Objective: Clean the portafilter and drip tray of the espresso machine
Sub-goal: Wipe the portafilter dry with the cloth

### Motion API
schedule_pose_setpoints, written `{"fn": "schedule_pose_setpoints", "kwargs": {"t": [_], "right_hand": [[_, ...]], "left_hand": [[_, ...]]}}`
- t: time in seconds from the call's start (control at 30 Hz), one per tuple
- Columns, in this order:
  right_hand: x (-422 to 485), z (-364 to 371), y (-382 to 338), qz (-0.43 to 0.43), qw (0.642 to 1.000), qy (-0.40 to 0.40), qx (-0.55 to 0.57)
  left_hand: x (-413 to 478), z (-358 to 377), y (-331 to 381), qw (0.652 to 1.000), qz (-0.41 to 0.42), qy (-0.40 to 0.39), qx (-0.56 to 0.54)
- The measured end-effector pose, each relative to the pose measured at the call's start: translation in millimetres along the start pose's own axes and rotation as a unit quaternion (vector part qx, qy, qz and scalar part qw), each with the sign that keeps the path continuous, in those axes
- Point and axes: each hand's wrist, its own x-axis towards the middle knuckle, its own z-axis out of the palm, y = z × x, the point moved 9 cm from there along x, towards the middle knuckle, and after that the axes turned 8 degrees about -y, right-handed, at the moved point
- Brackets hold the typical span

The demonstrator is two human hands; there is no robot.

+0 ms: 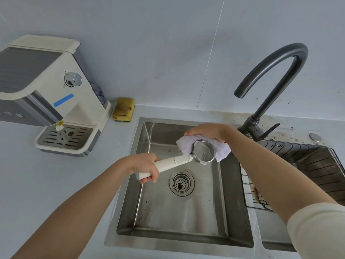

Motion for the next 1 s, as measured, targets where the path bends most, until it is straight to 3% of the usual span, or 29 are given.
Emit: {"fn": "schedule_pose_setpoints", "kwargs": {"t": [0.17, 0.33, 0.47, 0.73, 0.87, 1.0], "right_hand": [[1.0, -8.6, 11.7, -0.065, 0.981, 0.014, 0.181], [-6.2, -31.4, 20.5, -0.107, 0.959, 0.128, 0.23], [-18.6, -42.7, 3.8, -0.151, 0.959, 0.181, 0.16], [-14.0, -16.2, -28.7, -0.125, 0.975, 0.165, -0.085], [-7.8, -14.6, -41.0, -0.059, 0.928, 0.203, -0.306], [-3.7, -12.9, -45.8, -0.041, 0.896, 0.208, -0.39]], "left_hand": [[1.5, 2.0, -13.9, 0.997, 0.005, 0.045, -0.06], [7.0, 4.2, -29.3, 0.986, 0.009, 0.109, -0.129], [10.0, 4.8, -40.0, 0.975, -0.005, 0.144, -0.166], [9.8, 10.9, -34.5, 0.973, -0.001, 0.147, -0.176], [6.8, 11.5, -33.0, 0.975, -0.007, 0.159, -0.158], [4.3, 13.2, -27.9, 0.974, -0.005, 0.174, -0.144]]}}
